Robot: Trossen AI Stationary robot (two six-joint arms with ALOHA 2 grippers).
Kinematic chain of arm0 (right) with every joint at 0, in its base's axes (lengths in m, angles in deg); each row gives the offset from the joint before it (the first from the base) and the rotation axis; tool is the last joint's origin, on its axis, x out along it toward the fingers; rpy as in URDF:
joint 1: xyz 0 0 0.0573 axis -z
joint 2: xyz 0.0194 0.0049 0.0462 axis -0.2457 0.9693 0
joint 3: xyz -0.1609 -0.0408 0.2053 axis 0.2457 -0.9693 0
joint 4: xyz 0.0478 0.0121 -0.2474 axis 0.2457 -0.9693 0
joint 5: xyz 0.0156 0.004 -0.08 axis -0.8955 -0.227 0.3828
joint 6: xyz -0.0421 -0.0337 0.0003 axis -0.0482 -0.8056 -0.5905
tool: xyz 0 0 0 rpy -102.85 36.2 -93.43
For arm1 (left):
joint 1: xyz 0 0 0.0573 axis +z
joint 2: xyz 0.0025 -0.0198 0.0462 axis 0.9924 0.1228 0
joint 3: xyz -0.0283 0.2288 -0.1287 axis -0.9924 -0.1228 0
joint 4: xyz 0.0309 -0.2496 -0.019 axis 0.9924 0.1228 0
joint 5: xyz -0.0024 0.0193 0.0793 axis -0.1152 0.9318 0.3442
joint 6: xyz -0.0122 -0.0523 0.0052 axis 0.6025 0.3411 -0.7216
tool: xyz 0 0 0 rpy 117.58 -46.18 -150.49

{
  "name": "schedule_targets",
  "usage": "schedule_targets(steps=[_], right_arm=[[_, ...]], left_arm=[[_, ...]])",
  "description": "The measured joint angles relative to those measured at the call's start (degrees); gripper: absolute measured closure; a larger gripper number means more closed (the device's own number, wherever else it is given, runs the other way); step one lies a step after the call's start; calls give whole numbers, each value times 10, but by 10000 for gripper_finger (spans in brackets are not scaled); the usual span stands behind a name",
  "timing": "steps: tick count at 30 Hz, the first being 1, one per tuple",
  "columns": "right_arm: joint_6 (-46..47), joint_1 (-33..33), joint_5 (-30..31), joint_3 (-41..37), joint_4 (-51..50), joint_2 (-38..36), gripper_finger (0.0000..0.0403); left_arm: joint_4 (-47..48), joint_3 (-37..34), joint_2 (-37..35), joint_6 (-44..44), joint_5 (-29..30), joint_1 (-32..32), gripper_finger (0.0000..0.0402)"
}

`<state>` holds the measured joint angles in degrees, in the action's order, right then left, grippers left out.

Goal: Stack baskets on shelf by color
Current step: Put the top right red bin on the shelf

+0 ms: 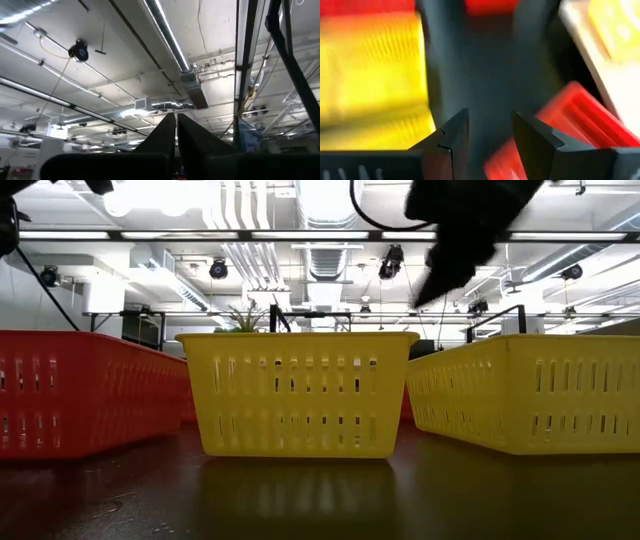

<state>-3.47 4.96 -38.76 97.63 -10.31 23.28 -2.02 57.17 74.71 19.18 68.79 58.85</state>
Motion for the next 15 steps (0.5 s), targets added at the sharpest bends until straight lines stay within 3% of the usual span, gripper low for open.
schedule_targets(steps=[3,6,15], right_arm=[[-83,-1,1,58,-180,18,264],[-131,4,23,91,-264,29,264],[-172,39,-38,79,-232,57,265]], left_arm=[[0,4,6,-25,0,0,400],[5,4,11,-30,12,0,400],[4,4,12,-32,28,0,400]])
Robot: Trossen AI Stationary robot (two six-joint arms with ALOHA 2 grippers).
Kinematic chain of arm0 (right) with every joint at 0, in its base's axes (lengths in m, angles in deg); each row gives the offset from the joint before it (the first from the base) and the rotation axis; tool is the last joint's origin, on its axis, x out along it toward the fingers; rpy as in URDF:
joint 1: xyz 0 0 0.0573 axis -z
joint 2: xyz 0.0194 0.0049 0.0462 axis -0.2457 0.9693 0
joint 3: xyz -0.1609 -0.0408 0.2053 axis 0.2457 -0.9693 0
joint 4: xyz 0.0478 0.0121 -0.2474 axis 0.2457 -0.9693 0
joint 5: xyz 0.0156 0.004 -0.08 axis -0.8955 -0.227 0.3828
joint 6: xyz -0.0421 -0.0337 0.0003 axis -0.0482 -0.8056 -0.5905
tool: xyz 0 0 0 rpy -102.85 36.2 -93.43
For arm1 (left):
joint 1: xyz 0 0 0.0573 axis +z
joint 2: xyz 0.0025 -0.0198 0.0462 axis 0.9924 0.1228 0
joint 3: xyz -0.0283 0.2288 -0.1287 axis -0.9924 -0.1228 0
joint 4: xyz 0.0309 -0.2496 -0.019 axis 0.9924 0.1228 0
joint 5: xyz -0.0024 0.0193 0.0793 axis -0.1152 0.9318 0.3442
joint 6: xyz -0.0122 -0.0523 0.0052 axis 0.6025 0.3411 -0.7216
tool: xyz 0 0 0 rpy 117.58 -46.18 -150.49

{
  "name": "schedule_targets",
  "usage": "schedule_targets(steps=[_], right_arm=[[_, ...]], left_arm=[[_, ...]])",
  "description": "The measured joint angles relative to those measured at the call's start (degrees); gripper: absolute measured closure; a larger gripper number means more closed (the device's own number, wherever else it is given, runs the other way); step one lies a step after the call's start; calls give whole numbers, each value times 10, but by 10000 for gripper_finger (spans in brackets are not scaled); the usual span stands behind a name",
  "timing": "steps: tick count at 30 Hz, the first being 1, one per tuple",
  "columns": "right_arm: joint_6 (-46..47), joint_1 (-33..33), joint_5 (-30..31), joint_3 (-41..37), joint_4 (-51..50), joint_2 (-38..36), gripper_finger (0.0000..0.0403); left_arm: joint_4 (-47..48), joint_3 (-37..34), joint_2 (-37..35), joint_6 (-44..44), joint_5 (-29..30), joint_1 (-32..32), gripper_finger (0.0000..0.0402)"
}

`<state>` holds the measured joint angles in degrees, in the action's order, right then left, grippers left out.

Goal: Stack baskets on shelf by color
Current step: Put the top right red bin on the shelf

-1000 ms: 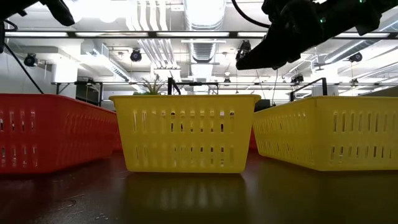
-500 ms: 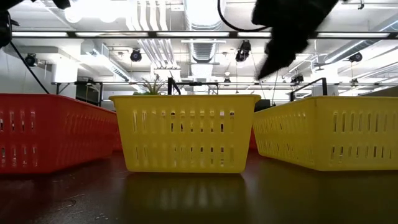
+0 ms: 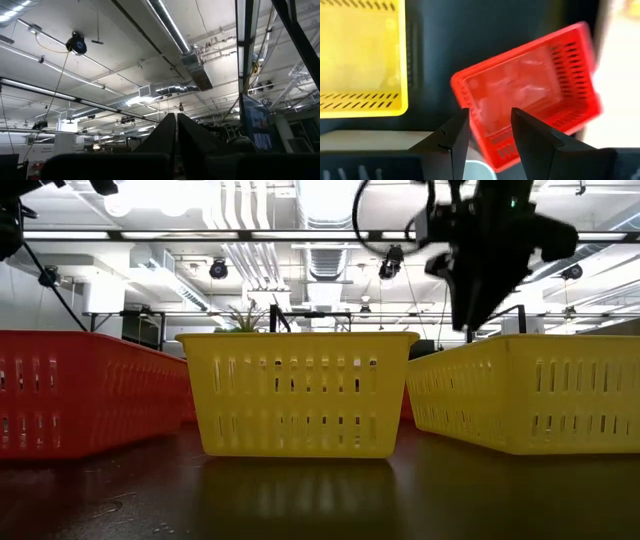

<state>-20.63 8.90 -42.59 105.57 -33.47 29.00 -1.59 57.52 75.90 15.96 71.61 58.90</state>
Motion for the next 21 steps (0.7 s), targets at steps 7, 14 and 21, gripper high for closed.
schedule_targets(steps=[7,14,21], right_arm=[[6,8,-32,-23,2,34,281],[5,13,-34,-23,19,75,299],[-31,16,-34,-17,35,116,326]], left_arm=[[1,0,10,1,2,0,400],[1,0,15,2,3,0,400],[1,0,16,1,5,0,400]])
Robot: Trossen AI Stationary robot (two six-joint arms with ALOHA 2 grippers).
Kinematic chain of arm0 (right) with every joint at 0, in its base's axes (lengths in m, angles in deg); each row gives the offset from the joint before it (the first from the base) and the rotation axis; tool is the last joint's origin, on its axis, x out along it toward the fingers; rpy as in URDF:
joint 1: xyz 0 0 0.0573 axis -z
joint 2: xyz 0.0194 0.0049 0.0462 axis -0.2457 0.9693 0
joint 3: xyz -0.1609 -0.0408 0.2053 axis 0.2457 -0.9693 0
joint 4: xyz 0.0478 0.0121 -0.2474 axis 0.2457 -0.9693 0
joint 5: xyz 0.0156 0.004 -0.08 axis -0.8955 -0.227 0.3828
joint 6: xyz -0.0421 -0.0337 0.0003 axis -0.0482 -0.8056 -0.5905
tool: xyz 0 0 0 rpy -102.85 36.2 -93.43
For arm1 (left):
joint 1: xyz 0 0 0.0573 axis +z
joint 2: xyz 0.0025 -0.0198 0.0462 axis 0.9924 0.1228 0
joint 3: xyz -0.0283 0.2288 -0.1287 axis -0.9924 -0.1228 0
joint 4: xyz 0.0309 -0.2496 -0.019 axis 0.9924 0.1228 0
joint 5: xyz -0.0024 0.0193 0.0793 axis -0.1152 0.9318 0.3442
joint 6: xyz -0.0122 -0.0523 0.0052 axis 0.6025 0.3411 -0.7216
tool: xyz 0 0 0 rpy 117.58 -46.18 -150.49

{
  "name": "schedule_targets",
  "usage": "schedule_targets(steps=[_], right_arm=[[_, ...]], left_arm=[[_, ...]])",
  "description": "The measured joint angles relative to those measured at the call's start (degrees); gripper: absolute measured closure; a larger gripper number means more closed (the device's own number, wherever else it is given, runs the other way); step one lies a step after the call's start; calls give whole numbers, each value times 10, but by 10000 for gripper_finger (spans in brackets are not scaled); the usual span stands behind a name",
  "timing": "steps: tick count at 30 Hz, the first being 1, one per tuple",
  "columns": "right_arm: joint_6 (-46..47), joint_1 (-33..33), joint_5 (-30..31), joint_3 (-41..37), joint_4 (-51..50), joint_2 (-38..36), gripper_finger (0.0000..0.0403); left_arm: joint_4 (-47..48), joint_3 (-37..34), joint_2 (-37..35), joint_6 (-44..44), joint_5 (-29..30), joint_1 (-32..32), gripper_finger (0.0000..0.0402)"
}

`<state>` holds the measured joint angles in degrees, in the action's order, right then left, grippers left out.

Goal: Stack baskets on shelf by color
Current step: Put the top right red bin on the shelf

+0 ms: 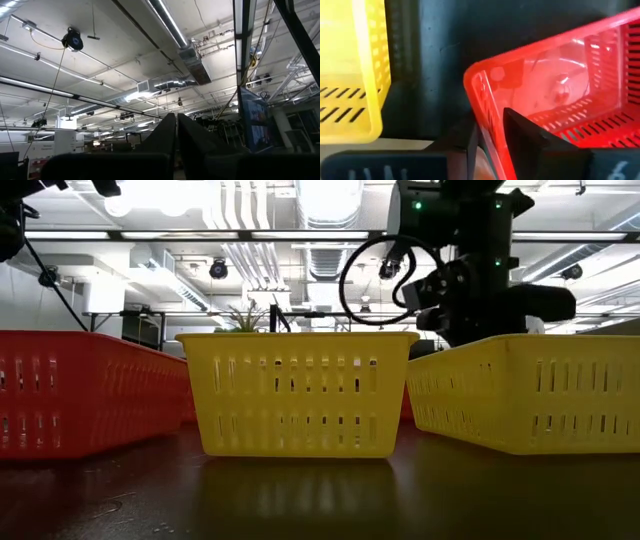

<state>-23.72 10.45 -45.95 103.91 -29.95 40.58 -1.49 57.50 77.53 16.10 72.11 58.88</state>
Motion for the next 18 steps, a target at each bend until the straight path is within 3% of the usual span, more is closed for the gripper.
schedule_targets(steps=[7,18], right_arm=[[-10,0,1,17,-7,18,387],[15,0,0,136,-100,15,394]], left_arm=[[1,0,0,0,3,0,400],[5,-1,0,-13,29,0,400]])
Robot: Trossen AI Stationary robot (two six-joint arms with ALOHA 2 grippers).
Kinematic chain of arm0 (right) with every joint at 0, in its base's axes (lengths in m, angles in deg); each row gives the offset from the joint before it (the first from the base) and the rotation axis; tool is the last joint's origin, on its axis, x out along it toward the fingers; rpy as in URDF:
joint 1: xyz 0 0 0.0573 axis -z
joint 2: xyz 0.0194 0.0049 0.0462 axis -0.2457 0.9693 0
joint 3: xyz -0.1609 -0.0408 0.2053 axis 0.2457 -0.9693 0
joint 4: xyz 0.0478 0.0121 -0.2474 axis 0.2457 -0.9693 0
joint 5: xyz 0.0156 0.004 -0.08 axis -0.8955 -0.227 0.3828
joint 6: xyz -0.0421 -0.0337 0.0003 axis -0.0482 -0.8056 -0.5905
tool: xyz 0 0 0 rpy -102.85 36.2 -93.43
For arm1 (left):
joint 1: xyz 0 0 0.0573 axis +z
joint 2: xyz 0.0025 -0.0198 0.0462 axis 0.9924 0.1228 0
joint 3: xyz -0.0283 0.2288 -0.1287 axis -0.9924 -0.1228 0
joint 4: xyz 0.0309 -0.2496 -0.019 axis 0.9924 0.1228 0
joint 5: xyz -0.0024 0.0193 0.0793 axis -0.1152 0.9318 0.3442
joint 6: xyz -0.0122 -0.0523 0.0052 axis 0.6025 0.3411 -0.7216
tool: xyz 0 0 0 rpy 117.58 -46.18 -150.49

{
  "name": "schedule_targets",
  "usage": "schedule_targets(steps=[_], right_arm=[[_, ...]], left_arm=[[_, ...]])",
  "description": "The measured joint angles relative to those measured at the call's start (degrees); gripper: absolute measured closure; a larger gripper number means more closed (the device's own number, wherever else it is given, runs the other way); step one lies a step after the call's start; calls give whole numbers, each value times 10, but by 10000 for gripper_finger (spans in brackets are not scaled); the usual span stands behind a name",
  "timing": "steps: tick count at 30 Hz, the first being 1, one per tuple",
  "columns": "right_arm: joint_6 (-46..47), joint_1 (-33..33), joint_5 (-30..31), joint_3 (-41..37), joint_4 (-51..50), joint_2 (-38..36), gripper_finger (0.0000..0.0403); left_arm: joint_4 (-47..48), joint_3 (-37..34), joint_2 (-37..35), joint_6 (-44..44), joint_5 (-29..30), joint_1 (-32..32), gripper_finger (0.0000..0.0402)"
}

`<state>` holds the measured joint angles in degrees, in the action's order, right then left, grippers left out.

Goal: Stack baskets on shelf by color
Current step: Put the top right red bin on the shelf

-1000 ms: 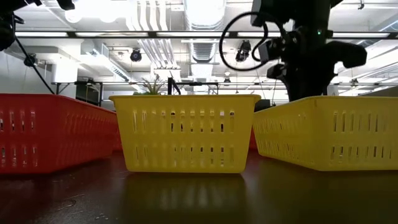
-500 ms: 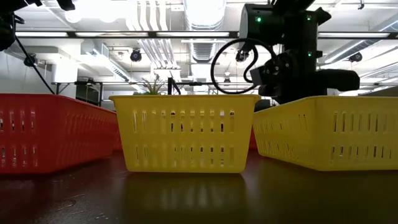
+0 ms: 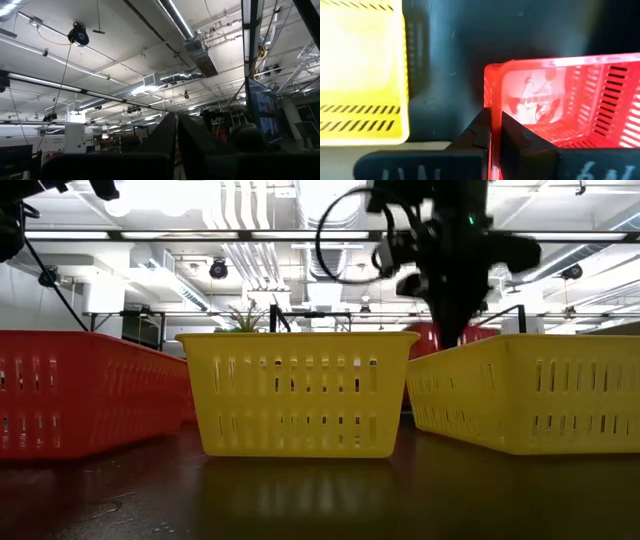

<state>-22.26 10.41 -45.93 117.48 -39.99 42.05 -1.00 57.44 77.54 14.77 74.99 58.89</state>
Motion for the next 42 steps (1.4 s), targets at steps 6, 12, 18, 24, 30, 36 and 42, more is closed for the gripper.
schedule_targets(steps=[6,12,18,24,30,36,42], right_arm=[[34,8,36,82,-58,-1,394],[32,49,69,109,-51,-1,394],[16,117,78,109,-42,16,394],[-48,176,75,109,-10,51,394],[-95,209,73,109,16,80,394],[-119,221,73,109,23,97,394],[-132,222,73,109,37,101,394]], left_arm=[[0,-1,0,-3,18,0,400],[0,-1,1,-13,21,0,400],[0,-1,1,-13,23,0,400],[0,-1,0,-13,25,0,400],[0,-1,0,-13,27,0,400],[0,-2,-1,-13,27,0,400],[0,-2,-1,-14,27,0,400]])
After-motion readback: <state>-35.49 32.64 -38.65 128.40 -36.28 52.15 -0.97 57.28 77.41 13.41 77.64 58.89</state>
